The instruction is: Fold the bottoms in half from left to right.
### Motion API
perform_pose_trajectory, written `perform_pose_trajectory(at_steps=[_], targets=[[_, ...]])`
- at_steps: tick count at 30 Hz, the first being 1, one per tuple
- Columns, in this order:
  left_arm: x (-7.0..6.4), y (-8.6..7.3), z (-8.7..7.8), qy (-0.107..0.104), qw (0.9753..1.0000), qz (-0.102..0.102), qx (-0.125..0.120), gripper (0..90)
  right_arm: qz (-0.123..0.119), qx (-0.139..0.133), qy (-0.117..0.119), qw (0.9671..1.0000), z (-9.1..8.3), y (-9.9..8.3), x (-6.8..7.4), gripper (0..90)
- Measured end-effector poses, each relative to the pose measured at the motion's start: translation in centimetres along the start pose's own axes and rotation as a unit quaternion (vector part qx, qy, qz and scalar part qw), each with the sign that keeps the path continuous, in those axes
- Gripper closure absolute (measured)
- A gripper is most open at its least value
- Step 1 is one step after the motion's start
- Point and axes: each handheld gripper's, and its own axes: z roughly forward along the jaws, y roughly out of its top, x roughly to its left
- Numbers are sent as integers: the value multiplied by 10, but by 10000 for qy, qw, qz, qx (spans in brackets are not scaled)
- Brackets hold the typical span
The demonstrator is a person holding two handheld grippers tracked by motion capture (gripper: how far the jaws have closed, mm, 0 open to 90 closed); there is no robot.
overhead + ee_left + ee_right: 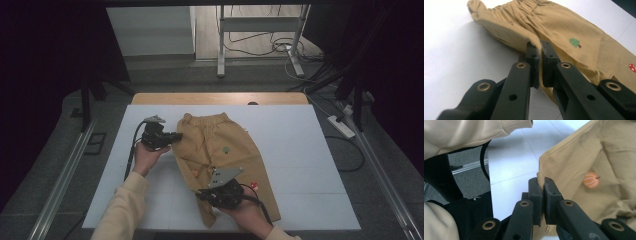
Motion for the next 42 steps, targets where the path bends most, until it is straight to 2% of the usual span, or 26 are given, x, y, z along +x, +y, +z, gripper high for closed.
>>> perform_pose_trajectory(at_steps=[5, 11, 21, 32, 42], targets=[[-10, 6, 5, -69, 9999, 121, -26, 857, 105, -5, -106, 9999, -12, -9, -2, 853], [-18, 15, 17, -229, 9996, 148, -3, 856, 254, -86, -248, 9993, -30, -20, -8, 854], [-29, 27, 28, -271, 9992, 267, 98, 856, 386, -189, -493, 9979, -53, -31, -16, 854], [-34, 31, 34, -243, 9990, 338, 176, 855, 519, -150, -579, 9969, -62, -40, -24, 854], [-39, 41, 38, -317, 9987, 368, 168, 854, 588, -253, -645, 9959, -74, -42, -26, 854]])
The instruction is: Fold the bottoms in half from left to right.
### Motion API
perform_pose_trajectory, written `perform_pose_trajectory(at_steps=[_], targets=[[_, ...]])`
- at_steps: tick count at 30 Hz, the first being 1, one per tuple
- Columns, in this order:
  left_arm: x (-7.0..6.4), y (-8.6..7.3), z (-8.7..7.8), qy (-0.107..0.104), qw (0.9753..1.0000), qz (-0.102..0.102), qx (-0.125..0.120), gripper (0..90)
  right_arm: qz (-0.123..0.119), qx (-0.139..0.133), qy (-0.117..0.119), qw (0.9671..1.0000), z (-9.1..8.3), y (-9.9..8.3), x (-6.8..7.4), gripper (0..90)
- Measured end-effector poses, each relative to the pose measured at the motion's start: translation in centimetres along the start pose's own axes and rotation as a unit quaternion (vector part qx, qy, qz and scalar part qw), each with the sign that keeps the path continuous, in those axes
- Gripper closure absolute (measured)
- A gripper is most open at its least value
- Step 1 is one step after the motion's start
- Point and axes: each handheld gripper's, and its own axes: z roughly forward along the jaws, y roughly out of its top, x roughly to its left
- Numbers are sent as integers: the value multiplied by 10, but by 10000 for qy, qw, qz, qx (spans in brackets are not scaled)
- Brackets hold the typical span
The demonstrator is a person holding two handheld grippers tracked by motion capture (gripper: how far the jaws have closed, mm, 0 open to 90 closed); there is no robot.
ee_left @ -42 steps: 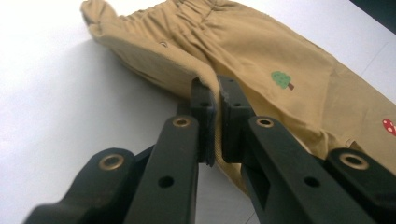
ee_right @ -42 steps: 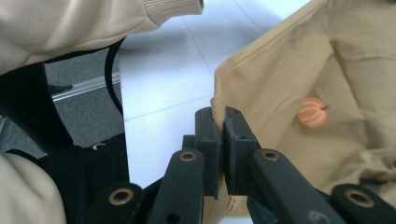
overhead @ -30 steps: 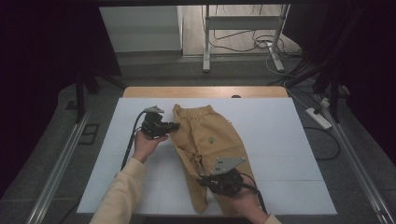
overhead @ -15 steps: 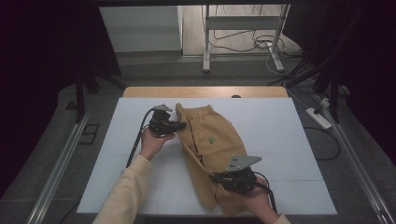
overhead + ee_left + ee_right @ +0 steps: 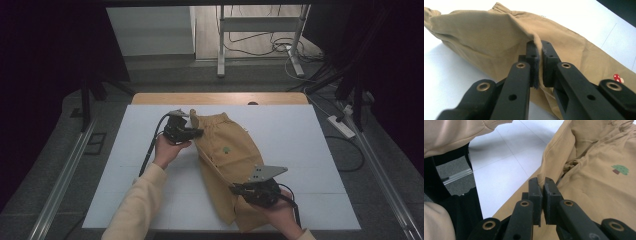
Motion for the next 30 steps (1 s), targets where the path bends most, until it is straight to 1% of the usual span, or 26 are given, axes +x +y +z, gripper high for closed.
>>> perform_pose_trajectory(at_steps=[7, 19, 24, 30], targets=[[-4, 9, 8, -15, 10000, 53, 48, 854, 109, 0, -55, 9999, -7, -4, -7, 855], [-11, 22, 21, -62, 9999, 91, 103, 853, 344, 131, -212, 9991, -17, -14, -20, 856], [-13, 25, 25, -96, 9999, 81, 110, 852, 427, 188, -286, 9985, -20, -18, -25, 855], [-17, 28, 30, -100, 9998, 121, 138, 850, 519, 218, -352, 9978, -25, -23, -28, 856]])
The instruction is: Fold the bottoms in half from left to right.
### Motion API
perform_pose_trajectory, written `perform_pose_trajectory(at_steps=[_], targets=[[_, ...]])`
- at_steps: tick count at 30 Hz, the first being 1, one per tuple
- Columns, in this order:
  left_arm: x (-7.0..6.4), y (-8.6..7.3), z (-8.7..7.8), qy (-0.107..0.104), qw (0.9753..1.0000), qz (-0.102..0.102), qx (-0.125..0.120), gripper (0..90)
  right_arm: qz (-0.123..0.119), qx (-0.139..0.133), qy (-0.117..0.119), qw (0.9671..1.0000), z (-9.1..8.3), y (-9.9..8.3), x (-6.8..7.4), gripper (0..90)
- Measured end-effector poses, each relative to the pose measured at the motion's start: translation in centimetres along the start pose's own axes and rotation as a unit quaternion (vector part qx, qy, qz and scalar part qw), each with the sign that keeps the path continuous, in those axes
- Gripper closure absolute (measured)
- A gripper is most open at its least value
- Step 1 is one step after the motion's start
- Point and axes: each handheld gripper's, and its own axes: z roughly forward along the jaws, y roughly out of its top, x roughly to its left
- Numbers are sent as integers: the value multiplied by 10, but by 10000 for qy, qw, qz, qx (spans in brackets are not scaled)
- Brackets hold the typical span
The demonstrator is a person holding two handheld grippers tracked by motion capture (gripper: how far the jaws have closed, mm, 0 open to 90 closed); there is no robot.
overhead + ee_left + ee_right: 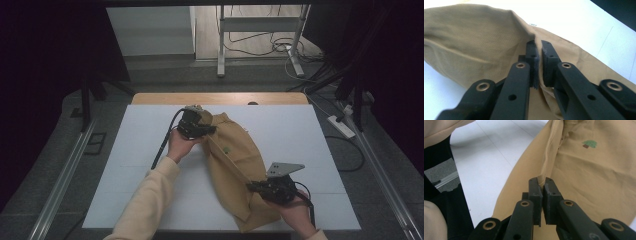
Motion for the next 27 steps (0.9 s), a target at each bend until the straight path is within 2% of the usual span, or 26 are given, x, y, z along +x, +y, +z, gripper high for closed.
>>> perform_pose_trajectory(at_steps=[9, 27], targets=[[-4, 4, 9, 6, 9999, 68, 80, 850, 54, 75, -65, 9999, -2, -6, -3, 856], [-15, 15, 27, -47, 9998, 152, 146, 850, 191, 56, -240, 9995, -16, -13, -8, 860]])
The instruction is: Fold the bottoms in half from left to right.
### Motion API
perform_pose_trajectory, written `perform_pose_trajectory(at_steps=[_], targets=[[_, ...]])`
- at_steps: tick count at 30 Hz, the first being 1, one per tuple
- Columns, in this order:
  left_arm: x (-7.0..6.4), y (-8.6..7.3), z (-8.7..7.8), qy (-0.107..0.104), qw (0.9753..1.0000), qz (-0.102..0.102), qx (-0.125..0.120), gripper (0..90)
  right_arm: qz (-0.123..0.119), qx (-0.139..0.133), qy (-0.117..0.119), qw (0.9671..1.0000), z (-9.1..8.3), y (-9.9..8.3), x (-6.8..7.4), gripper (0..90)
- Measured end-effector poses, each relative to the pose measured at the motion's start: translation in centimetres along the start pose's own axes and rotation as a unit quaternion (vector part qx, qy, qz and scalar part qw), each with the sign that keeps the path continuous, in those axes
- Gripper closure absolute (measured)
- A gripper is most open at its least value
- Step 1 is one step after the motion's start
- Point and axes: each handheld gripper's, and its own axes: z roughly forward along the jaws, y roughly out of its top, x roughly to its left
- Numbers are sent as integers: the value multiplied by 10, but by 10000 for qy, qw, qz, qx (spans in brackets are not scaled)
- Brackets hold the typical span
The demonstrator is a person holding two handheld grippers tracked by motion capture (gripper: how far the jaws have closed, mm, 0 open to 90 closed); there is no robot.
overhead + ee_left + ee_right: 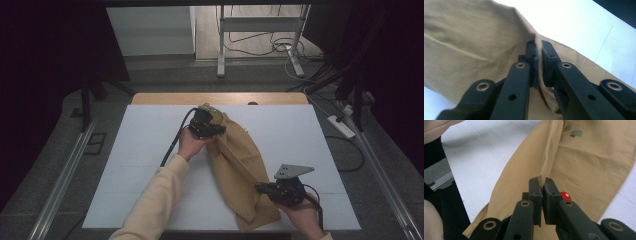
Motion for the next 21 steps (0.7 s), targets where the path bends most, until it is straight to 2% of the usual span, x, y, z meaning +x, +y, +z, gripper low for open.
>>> perform_pose_trajectory(at_steps=[11, 21], targets=[[-6, 1, 25, -34, 9999, 14, 159, 845, 148, 104, -149, 9997, -7, -12, -7, 860], [-11, 1, 38, -75, 9997, 48, 222, 837, 204, 217, -214, 9993, -8, -20, -10, 859]])
